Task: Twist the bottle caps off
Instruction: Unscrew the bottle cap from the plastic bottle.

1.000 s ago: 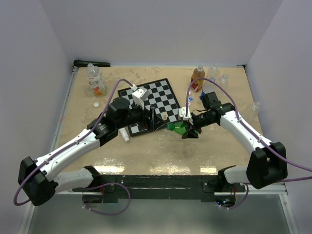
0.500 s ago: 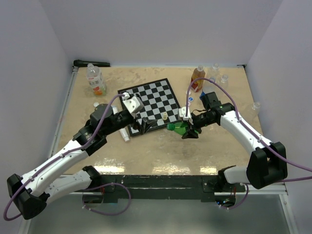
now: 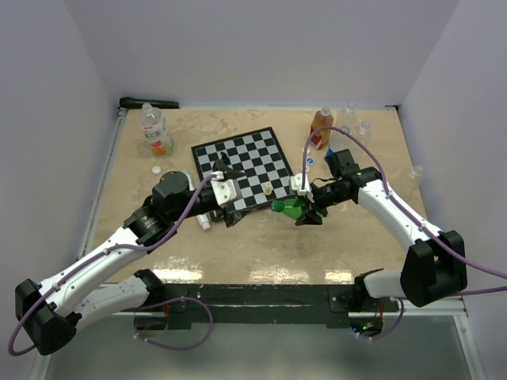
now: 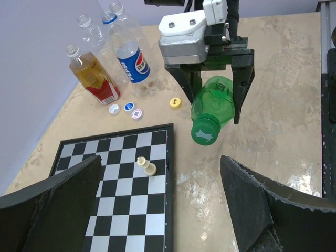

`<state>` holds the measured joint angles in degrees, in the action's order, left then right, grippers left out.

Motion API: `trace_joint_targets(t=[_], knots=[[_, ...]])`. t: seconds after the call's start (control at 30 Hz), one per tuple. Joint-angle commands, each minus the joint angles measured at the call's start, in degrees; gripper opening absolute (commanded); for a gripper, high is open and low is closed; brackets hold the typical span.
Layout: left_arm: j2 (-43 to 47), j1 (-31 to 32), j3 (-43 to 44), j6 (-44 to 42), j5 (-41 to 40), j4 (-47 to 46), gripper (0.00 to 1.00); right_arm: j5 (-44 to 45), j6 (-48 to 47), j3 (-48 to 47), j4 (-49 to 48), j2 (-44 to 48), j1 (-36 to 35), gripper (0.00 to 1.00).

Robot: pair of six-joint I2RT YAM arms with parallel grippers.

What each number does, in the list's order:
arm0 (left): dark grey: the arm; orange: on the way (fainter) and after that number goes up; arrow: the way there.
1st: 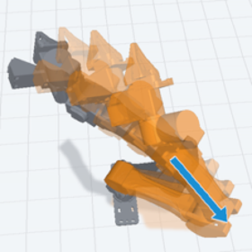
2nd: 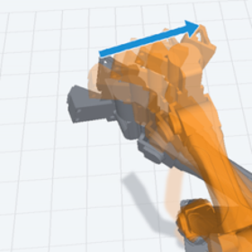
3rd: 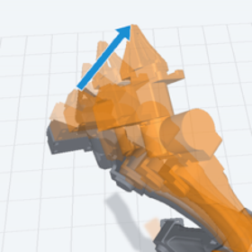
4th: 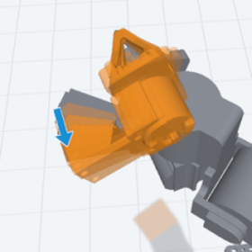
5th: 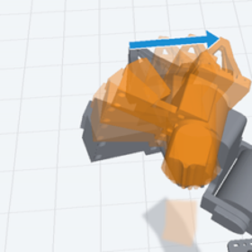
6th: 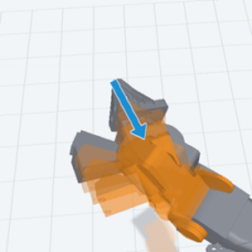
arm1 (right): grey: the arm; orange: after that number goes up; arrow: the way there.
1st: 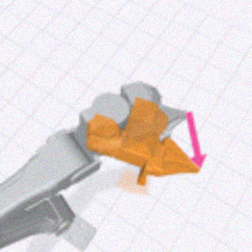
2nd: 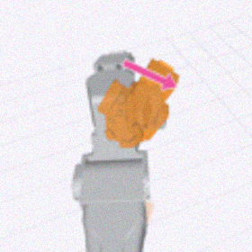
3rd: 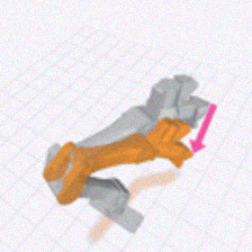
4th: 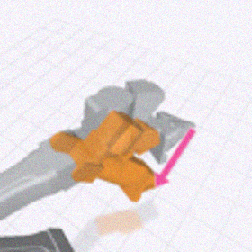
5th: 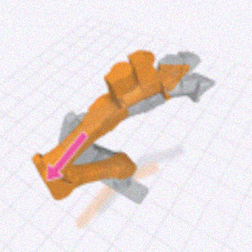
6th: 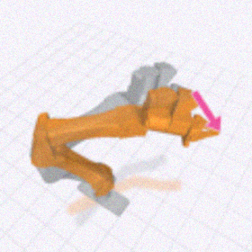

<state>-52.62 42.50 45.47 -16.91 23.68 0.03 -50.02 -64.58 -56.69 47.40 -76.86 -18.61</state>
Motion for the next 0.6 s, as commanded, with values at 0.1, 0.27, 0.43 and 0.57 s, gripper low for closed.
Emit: trace_joint_targets(t=[0.1,0.27,0.43,0.57], knots=[[0.24,-0.14,-0.82,-8.21,4.44,-1.45,0.99,-0.25,-0.99,-1.32,0.77,-0.31,0.15,0.03],[-0.20,-0.05,-0.74,-12.71,4.88,-0.21,0.99,-0.17,-0.99,-1.32,0.94,-0.31,0.15,0.03],[-1.87,-0.14,-0.21,-13.42,6.46,1.20,0.99,-0.25,-1.08,-1.32,0.86,-0.40,0.15,0.03],[-2.66,-0.05,-0.30,-13.15,7.17,0.93,0.99,-0.25,-1.08,-1.32,0.94,-0.40,0.15,0.03]])
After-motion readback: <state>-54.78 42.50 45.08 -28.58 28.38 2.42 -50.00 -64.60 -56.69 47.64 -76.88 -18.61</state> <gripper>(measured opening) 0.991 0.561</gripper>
